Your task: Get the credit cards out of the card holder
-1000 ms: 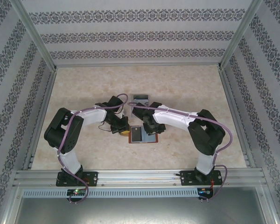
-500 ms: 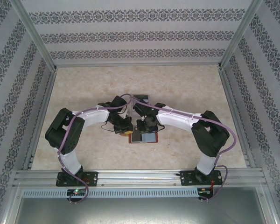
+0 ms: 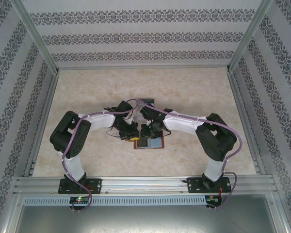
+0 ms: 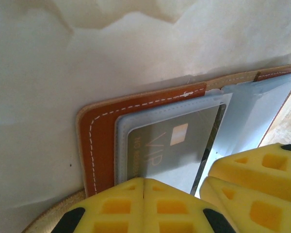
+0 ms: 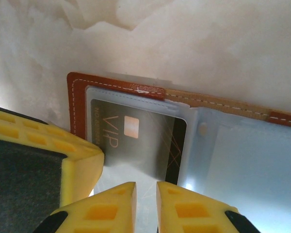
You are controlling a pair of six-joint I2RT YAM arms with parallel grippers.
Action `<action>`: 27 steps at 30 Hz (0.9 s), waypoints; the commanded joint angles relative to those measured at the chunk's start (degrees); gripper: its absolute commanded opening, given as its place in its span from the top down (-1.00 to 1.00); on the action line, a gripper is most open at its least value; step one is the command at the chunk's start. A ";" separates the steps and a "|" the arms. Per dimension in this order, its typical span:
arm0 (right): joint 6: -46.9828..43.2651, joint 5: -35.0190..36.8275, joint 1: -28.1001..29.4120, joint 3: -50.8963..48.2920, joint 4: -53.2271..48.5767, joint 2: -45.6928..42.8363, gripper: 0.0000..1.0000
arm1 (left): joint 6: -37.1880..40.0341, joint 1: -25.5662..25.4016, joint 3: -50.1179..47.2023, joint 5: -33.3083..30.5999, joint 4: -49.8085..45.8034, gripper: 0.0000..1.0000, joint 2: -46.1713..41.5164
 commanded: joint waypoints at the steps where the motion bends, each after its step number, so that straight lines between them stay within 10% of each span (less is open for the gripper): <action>1: 0.63 -0.68 -0.80 -0.93 0.88 1.47 0.63 | -0.11 -0.82 0.18 0.17 0.52 1.00 1.15; 27: -0.77 3.40 -1.07 -0.71 -3.63 -1.96 0.35 | 2.02 -0.90 2.50 -2.80 -4.31 1.00 0.77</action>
